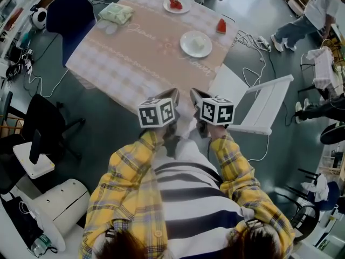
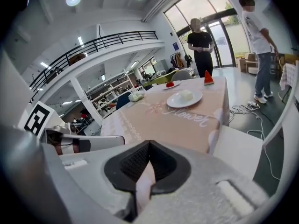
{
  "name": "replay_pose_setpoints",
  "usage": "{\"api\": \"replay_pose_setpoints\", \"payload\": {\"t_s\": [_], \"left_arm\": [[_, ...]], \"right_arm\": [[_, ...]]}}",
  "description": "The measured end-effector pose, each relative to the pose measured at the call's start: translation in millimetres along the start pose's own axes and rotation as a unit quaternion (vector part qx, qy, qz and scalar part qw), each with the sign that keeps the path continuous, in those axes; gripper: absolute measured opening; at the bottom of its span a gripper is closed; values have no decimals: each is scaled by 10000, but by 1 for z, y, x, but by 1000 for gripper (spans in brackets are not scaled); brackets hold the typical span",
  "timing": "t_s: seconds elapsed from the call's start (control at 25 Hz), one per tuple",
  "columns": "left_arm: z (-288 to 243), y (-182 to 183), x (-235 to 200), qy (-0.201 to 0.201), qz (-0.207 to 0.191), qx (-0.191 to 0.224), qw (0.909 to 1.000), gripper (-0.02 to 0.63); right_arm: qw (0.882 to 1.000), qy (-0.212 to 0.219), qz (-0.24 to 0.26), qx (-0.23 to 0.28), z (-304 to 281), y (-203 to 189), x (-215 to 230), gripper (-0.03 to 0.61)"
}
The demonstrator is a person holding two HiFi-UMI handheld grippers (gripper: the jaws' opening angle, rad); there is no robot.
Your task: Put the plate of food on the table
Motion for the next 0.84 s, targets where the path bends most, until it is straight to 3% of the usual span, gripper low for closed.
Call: {"api": "replay_pose_setpoints", "payload": {"t_s": [0.36, 0.84], "left_arm": [[33, -29, 17, -381, -106, -94, 9992, -3], [85, -75, 29, -630, 186, -210, 9976, -3]], "right_arm": [[9999, -152, -18, -17, 25, -47, -18, -3], [9998, -141, -113, 42, 57, -95, -41, -3]]}}
Point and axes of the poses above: the fingertips, and each gripper's own axes: z backward along the fingers, x to its right, y out of its top, the point moved 5 cm from there along z, backward along the fingers, and after that the axes turned 11 degrees about -z, right-handed, at the moved point
